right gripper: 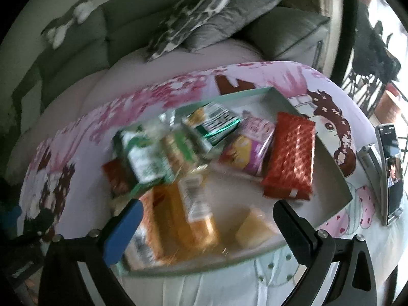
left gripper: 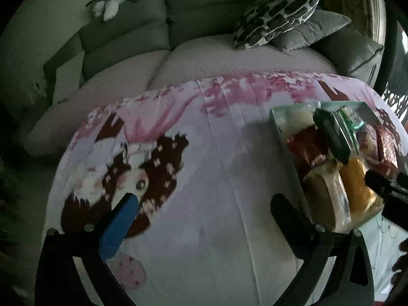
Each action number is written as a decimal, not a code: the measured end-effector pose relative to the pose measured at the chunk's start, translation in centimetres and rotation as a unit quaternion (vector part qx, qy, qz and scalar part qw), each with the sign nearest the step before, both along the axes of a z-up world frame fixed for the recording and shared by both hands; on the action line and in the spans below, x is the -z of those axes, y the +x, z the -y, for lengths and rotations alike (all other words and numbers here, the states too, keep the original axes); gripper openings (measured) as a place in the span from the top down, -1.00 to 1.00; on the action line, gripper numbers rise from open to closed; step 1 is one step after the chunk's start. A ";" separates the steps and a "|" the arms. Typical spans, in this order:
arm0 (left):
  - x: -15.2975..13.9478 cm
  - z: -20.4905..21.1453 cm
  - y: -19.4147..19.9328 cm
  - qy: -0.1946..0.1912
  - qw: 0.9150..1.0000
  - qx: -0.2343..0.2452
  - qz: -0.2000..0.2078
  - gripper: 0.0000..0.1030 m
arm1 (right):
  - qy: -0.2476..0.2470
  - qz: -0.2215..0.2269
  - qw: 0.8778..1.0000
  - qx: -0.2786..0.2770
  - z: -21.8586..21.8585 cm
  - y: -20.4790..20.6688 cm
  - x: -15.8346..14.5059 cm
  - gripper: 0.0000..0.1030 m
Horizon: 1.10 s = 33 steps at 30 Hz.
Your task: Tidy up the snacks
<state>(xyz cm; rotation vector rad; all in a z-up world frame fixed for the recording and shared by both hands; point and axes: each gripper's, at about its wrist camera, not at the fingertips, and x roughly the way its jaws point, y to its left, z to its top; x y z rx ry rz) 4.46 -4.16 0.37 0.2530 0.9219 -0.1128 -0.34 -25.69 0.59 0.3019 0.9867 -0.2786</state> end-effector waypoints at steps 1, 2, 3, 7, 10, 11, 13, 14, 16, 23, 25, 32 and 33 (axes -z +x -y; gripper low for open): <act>0.2 -0.1 -0.3 -0.004 1.000 -0.002 -0.007 -1.00 | -0.003 -0.002 1.000 -0.008 -0.5 -0.3 0.0 -1.00; 0.3 -0.1 -0.7 -0.007 1.000 0.001 -0.010 -1.00 | -0.008 -0.005 1.000 -0.016 -1.2 -0.8 0.0 -1.00; 0.5 0.0 -1.1 -0.008 1.000 0.003 -0.010 -1.00 | -0.010 -0.008 1.000 -0.021 -1.5 -1.1 0.1 -1.00; 0.5 0.0 -2.3 -0.010 1.000 -0.010 -0.022 -1.00 | -0.015 -0.019 0.999 -0.031 -2.8 -2.6 0.4 -1.00; 0.8 -0.3 -3.0 -0.001 0.999 -0.024 -0.029 -1.00 | -0.019 -0.022 0.999 -0.036 -3.4 -3.2 0.6 -1.00; 0.9 -0.4 -3.1 -0.001 0.999 -0.026 -0.033 -1.00 | -0.020 -0.022 0.999 -0.037 -3.5 -3.5 0.5 -1.00; 1.0 -0.6 -3.3 -0.001 0.999 -0.027 -0.037 -1.00 | -0.021 -0.018 0.999 -0.035 -3.5 -3.6 0.3 -1.00; 1.0 -0.6 -3.4 -0.001 0.999 -0.027 -0.037 -1.00 | -0.022 -0.016 0.999 -0.034 -3.4 -3.7 0.1 -1.00; 1.0 -0.6 -3.4 -0.001 0.999 -0.028 -0.038 -1.00 | -0.023 -0.015 0.999 -0.034 -3.5 -3.7 0.0 -1.00; 1.2 -0.7 -3.2 -0.004 0.999 -0.028 -0.043 -1.00 | -0.023 -0.019 0.999 -0.036 -3.6 -3.7 0.2 -1.00; 1.4 -0.7 -3.1 -0.003 0.999 -0.029 -0.046 -1.00 | -0.023 -0.022 0.999 -0.037 -3.6 -3.6 0.3 -1.00; 1.8 -1.0 -2.7 -0.014 0.998 -0.031 -0.057 -1.00 | -0.026 -0.022 0.999 -0.039 -3.8 -3.5 0.4 -1.00; 1.9 -1.0 -2.6 -0.015 0.998 -0.031 -0.058 -1.00 | -0.026 -0.023 0.999 -0.040 -3.8 -3.4 0.5 -1.00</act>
